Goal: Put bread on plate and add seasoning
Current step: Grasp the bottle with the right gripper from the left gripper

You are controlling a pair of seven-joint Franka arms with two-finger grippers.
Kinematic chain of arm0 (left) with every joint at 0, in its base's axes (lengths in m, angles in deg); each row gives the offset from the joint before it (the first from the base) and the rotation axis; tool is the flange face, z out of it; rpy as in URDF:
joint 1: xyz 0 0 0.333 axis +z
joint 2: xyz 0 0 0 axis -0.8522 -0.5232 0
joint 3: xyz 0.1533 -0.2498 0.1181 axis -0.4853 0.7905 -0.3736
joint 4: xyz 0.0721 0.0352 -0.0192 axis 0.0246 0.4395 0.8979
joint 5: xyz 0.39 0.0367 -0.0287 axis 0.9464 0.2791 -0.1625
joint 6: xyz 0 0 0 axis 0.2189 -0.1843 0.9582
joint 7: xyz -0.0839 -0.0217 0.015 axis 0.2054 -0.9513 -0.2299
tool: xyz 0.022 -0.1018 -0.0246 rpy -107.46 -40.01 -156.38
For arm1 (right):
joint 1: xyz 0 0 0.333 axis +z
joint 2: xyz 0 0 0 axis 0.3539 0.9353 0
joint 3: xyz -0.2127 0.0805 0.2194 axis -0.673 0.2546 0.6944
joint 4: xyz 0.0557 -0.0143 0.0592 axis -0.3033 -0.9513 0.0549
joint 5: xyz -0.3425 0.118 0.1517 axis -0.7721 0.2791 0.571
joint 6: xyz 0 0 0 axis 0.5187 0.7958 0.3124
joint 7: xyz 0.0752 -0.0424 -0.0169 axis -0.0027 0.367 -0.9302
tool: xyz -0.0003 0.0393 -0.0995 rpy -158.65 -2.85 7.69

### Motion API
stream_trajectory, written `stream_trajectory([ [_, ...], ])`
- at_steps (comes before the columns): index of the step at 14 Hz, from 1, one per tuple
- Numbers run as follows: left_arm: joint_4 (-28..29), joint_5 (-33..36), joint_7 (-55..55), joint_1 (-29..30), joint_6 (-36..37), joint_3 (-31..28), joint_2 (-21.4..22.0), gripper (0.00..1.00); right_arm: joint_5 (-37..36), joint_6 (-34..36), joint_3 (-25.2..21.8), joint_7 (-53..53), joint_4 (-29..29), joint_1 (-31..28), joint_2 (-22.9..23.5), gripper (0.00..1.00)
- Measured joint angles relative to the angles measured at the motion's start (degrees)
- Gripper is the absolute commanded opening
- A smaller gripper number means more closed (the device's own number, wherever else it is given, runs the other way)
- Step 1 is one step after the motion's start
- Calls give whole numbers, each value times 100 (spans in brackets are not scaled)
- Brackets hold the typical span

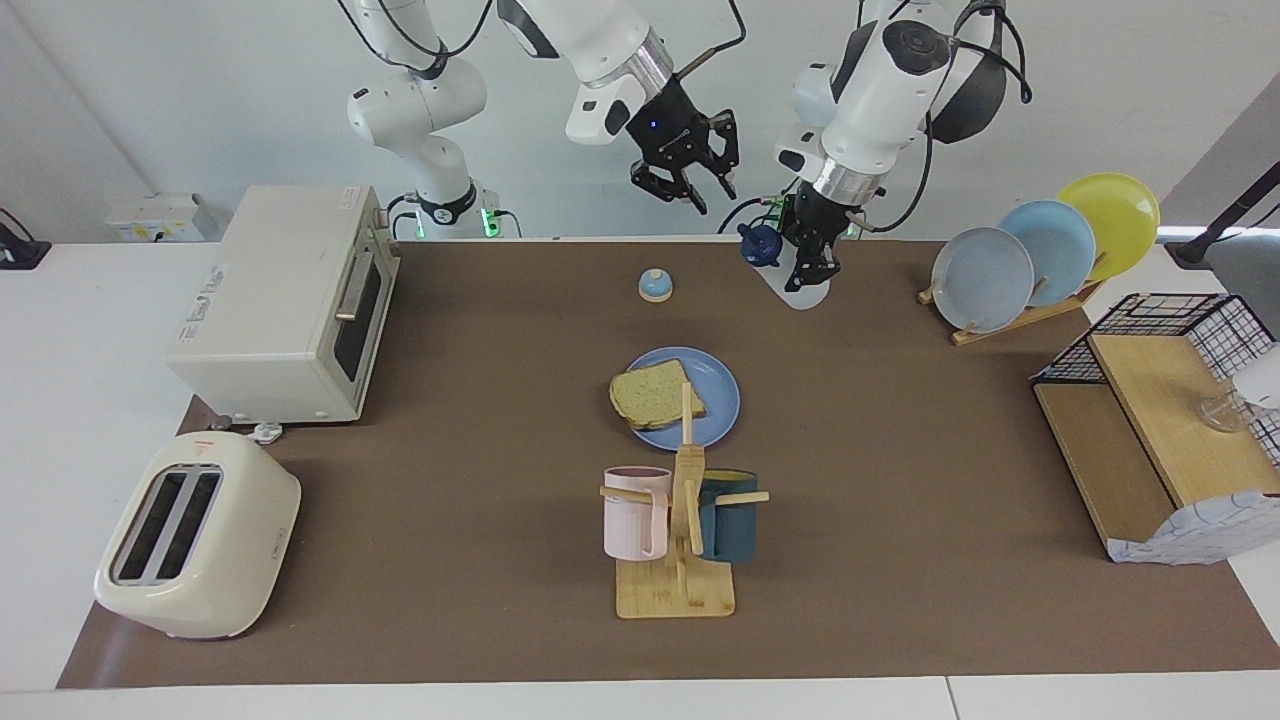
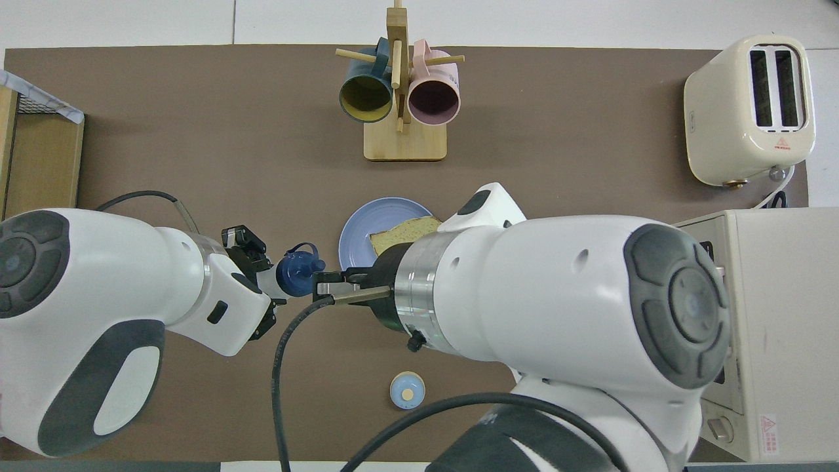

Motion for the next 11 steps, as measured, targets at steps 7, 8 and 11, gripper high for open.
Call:
stream_trajectory([
  [7,35,0,-42,0,-44,3,5,0,0,-572,-3,299,-47,279,304,37],
  [8,36,0,-43,0,-47,5,5,0,0,-573,-5,302,-46,280,305,37],
  [11,38,0,-50,0,-54,10,7,0,0,-574,-29,303,-39,278,305,35],
])
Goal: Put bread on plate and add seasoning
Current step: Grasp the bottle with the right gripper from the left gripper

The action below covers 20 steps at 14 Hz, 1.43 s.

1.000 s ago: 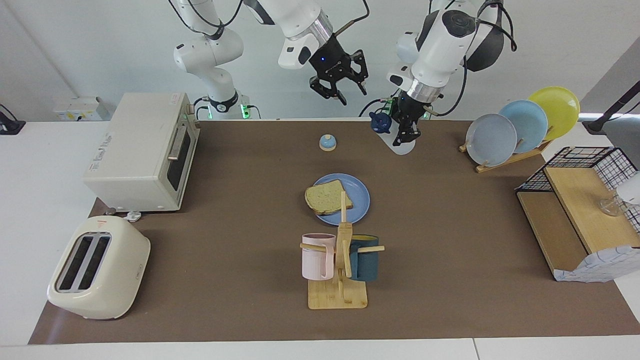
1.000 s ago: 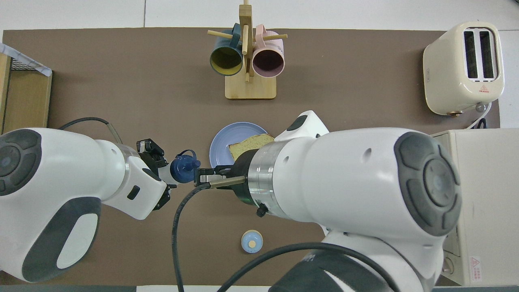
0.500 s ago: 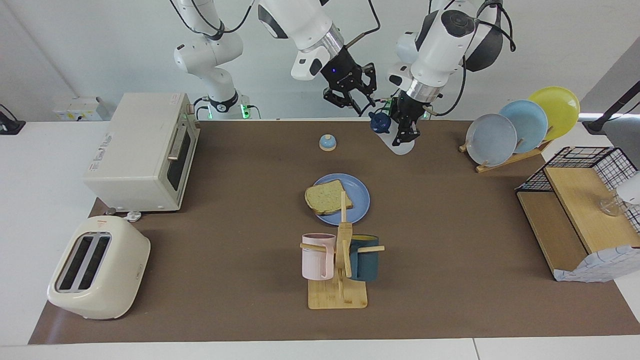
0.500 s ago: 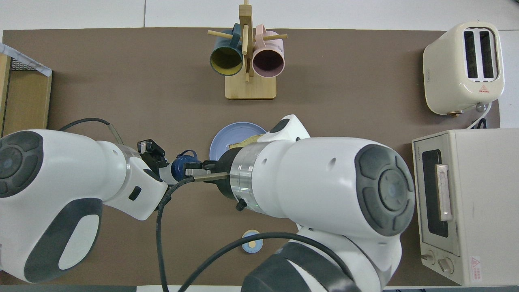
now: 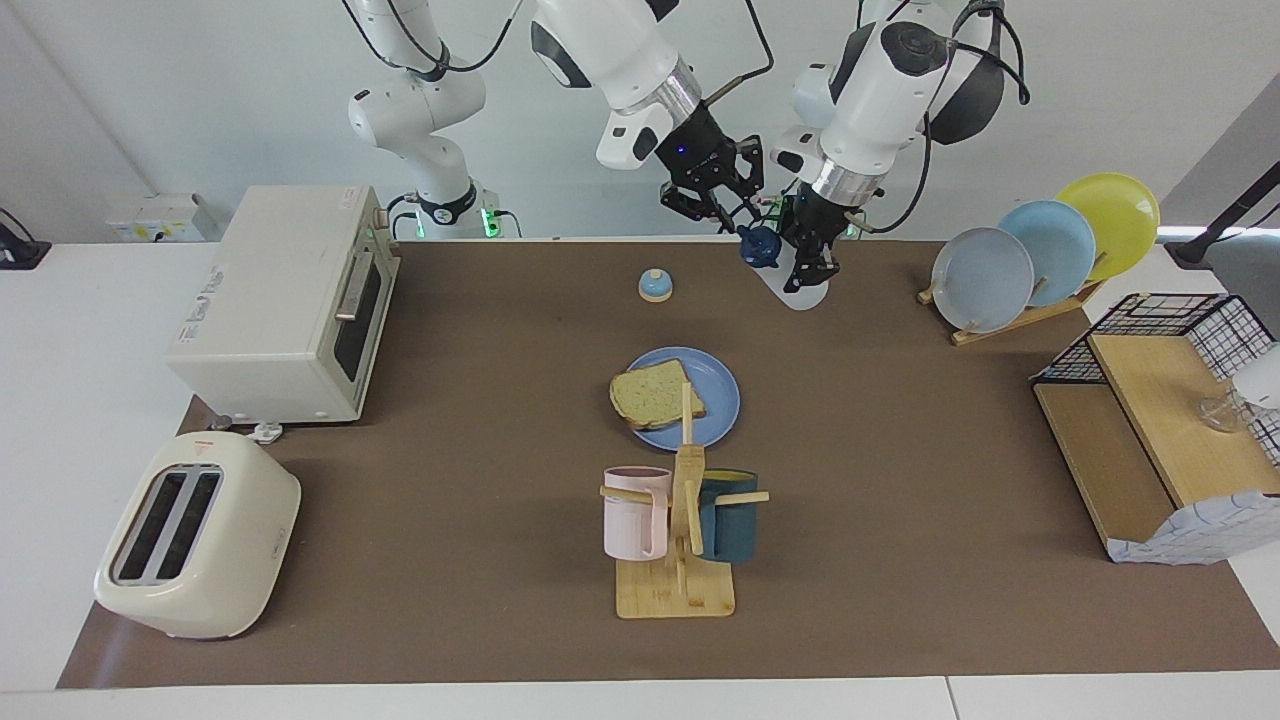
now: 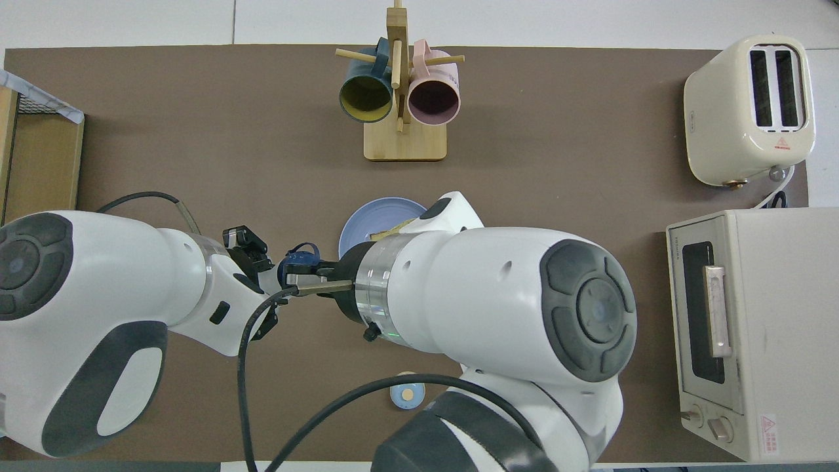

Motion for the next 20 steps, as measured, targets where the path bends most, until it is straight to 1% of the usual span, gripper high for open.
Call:
stream_trajectory([
  [2,1,0,-4,0,-4,1,0,0,0,-3,-9,0,3,-31,0,29],
  [5,1,0,-7,0,-8,1,4,0,0,-6,-17,0,10,-48,0,27],
  [6,1,0,-8,0,-9,2,6,0,0,-8,-17,0,11,-48,0,25],
  [8,1,0,-17,0,-11,2,7,0,0,-10,-17,0,14,-47,0,25],
  [9,1,0,-22,0,-12,2,7,0,0,-11,-17,1,15,-47,0,20],
  [11,1,0,-30,0,-12,2,8,0,0,-11,-17,1,15,-47,0,5],
  [12,2,0,-34,0,-13,2,9,0,0,-11,-17,1,16,-47,0,0],
  [20,11,12,-74,0,-51,-2,12,0,40,-5,-30,28,39,-81,0,0],
])
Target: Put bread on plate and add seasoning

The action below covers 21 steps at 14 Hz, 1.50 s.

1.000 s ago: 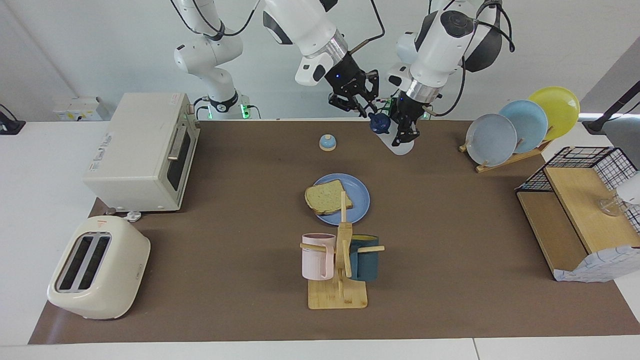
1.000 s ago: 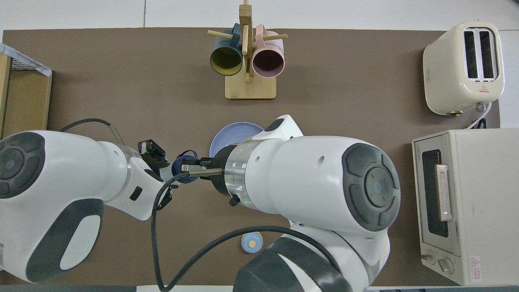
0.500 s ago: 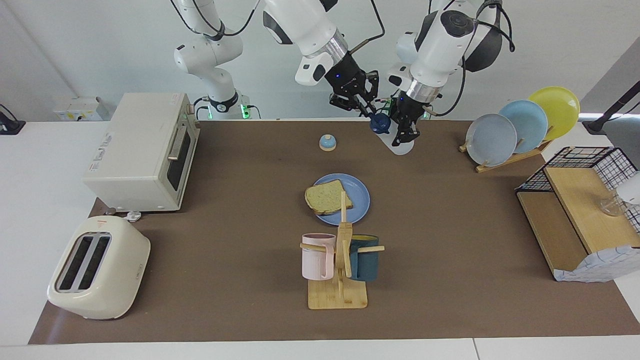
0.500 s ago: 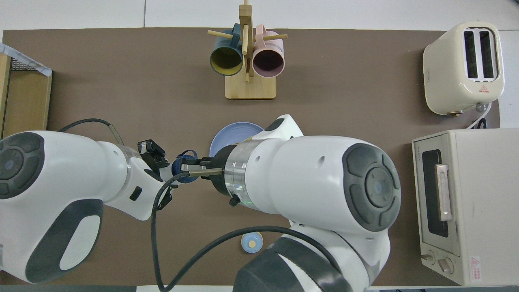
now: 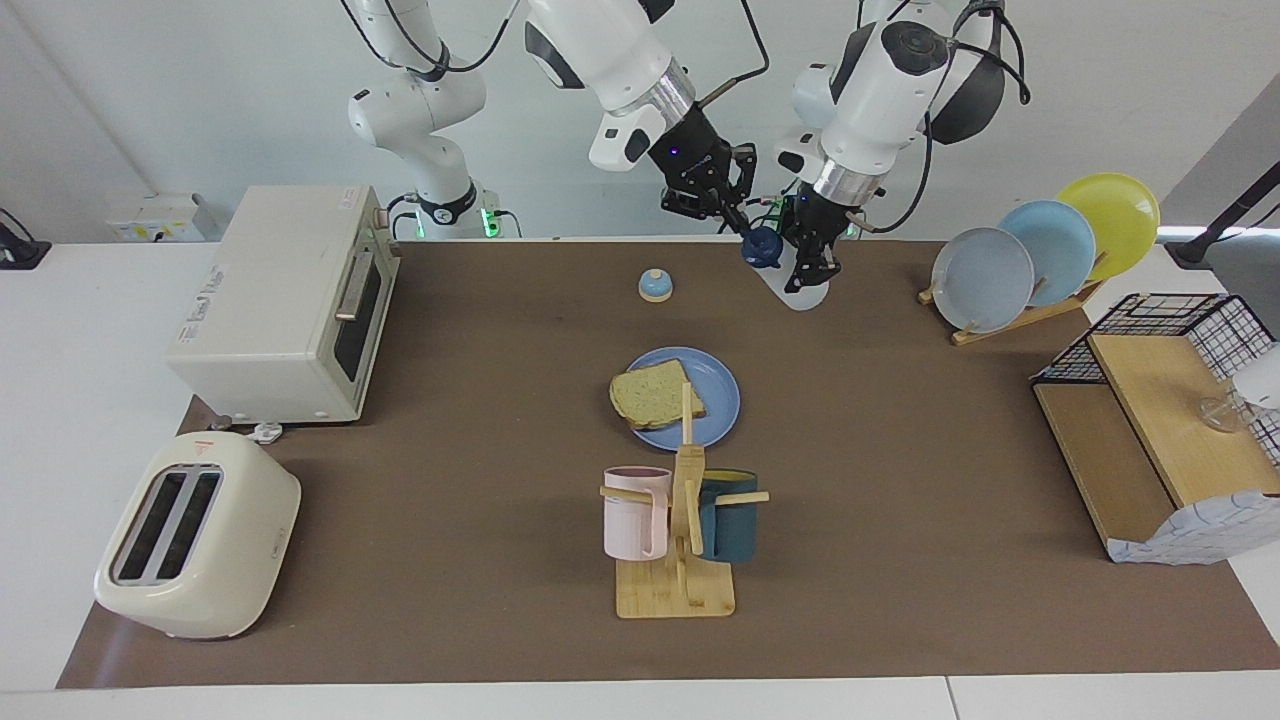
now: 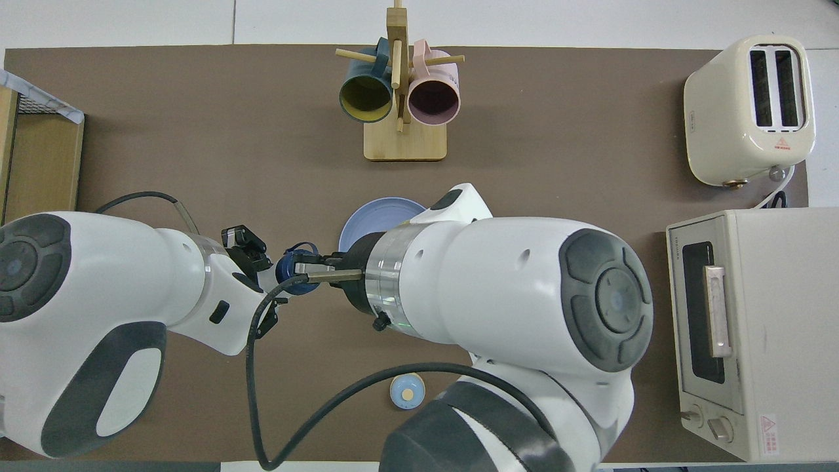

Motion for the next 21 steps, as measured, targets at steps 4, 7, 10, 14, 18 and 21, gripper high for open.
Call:
stream_trajectory([
  [4,0,0,-48,0,-47,6,6,0,500,10,-12,303,144,-235,85,0],
  [7,2,0,-48,-4,-47,28,11,0,531,15,-20,315,193,-308,136,100],
  [10,17,0,-75,-4,-46,27,11,0,234,17,-29,291,177,-338,142,100],
  [14,23,124,-81,-4,-76,10,11,0,-1105,400,-60,-533,159,-849,143,100],
  [18,18,1264,-177,-6,-198,71,-4,0,-1961,1927,-120,-1975,218,-2247,109,100],
  [21,14,1910,-359,-16,-281,303,-125,0,-2316,3032,-152,-2678,419,-2982,-116,100],
])
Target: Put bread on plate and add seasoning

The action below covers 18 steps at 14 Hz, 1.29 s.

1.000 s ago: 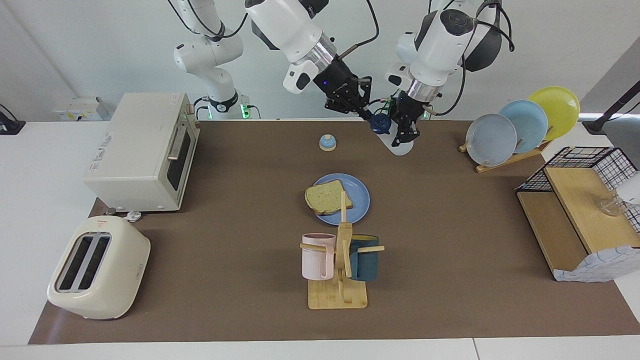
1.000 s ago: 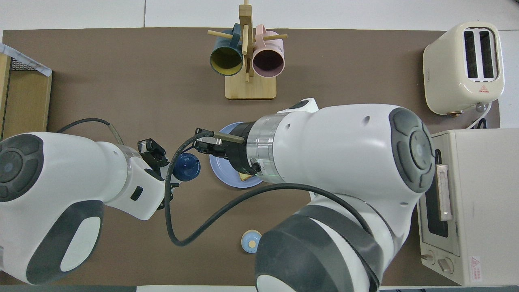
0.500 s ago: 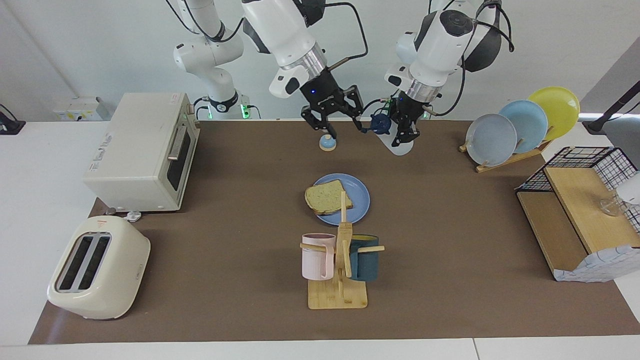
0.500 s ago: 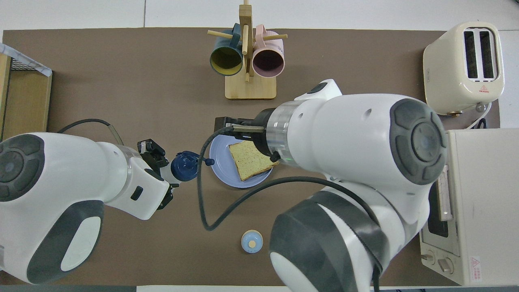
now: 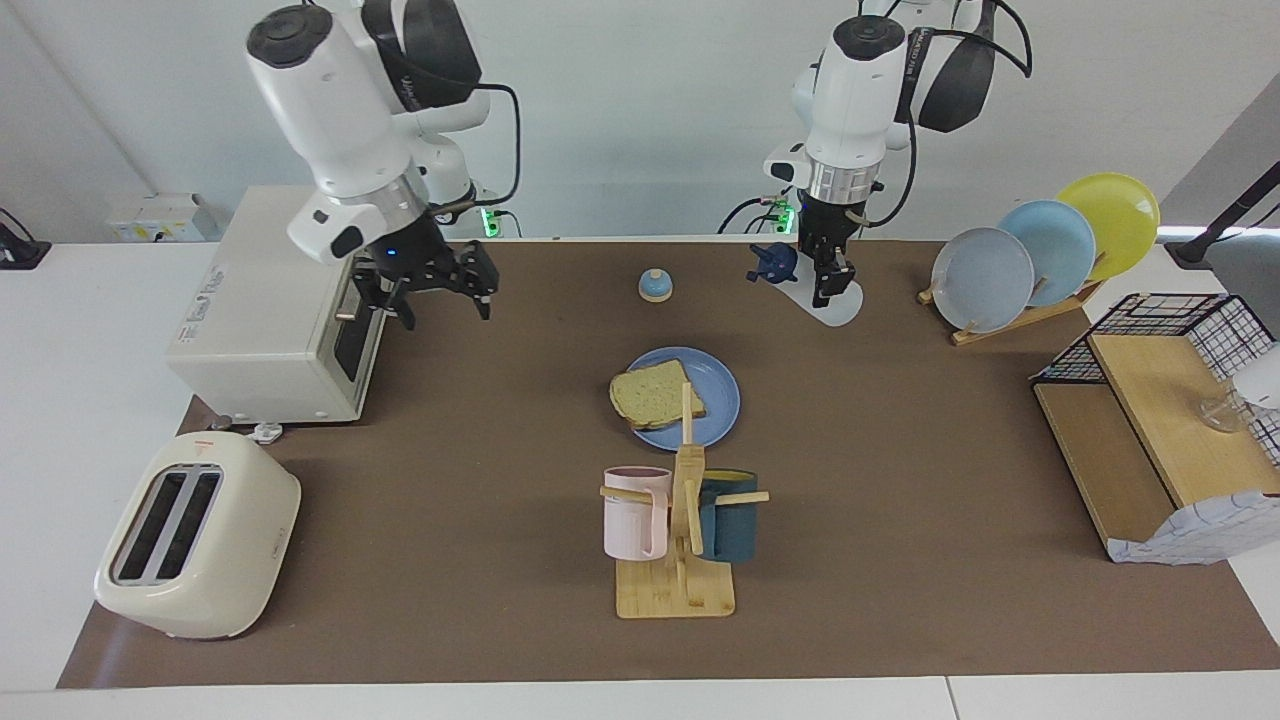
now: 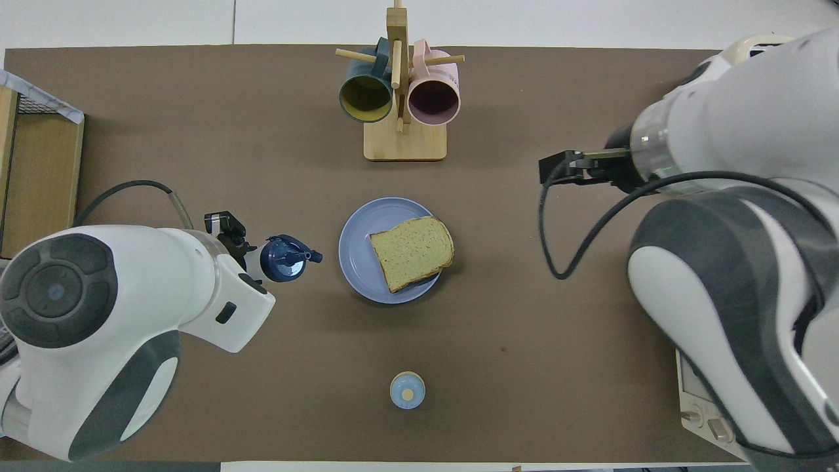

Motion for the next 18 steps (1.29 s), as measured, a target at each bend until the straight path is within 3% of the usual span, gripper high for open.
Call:
stream_trajectory([
  [4,-138,789,-496,-107,-32,280,-417,0,-460,1056,-73,-402,244,-205,-328,100],
  [8,-468,1607,-1449,-675,121,379,-1216,0,-544,1097,-421,-481,70,-182,-346,100],
  [12,-1114,2353,-1719,-1214,943,394,-1925,0,-548,1065,-551,-483,53,-197,-324,100],
  [18,-1629,3134,-2311,-2047,2337,401,-2865,0,-548,1073,-547,-648,44,-235,-313,100],
])
